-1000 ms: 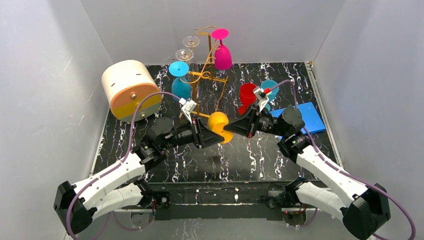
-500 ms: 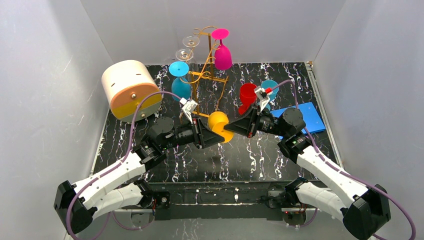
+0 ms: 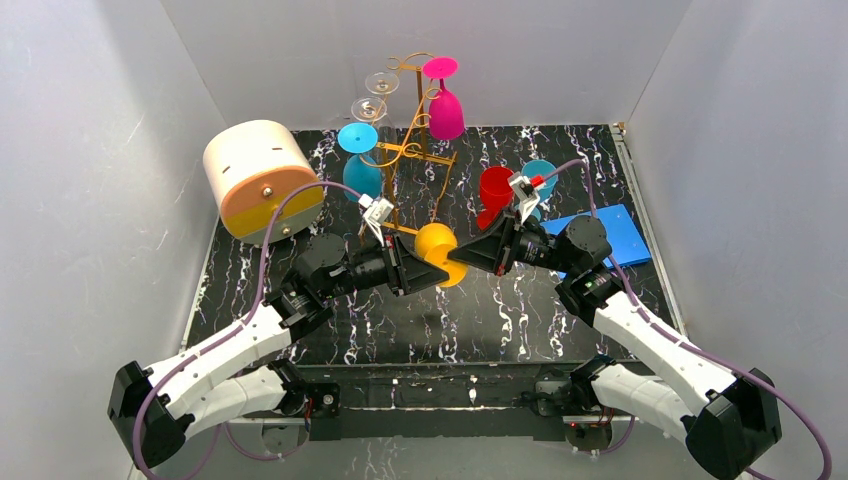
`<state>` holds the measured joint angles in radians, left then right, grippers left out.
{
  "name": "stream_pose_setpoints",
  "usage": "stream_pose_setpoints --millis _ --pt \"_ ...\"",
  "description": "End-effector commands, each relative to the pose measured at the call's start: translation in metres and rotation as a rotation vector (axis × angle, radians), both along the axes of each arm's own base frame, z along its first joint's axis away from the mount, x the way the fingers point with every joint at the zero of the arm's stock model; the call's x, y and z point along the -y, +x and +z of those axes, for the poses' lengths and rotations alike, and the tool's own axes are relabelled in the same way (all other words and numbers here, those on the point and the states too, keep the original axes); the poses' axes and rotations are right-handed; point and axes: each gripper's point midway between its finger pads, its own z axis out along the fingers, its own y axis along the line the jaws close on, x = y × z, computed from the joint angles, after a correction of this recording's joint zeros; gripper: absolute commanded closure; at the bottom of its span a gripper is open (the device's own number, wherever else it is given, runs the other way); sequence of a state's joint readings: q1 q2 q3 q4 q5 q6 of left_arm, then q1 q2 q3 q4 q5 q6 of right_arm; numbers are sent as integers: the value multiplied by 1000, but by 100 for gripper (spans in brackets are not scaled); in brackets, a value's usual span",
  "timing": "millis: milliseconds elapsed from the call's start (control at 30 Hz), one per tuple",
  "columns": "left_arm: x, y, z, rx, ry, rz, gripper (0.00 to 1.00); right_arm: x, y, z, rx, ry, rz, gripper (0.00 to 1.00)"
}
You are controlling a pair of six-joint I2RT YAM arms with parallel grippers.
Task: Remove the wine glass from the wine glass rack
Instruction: Place the wine glass at the center of the board.
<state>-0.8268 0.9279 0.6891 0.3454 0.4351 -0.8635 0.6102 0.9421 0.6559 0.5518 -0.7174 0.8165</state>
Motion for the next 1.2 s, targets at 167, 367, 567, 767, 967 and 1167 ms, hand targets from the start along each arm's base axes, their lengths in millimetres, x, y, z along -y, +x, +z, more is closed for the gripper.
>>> stream_pose_setpoints --millis 167,367,567,767,967,1167 --pt "0 -5 9 43 -28 -28 100 1 -6 12 54 40 17 98" --pt "-5 -8 8 110 8 -33 100 0 -3 13 38 33 2 83" --pt "-17 -11 4 226 72 -29 100 3 3 27 43 17 -45 58" --pt "-20 -31 -2 329 61 -130 100 12 14 37 43 20 -155 42" --pt "-31 -27 -32 357 216 -127 100 22 36 24 -19 -62 -307 32" --pt "-44 -21 -57 414 334 -107 100 37 61 -10 -160 -196 -480 26"
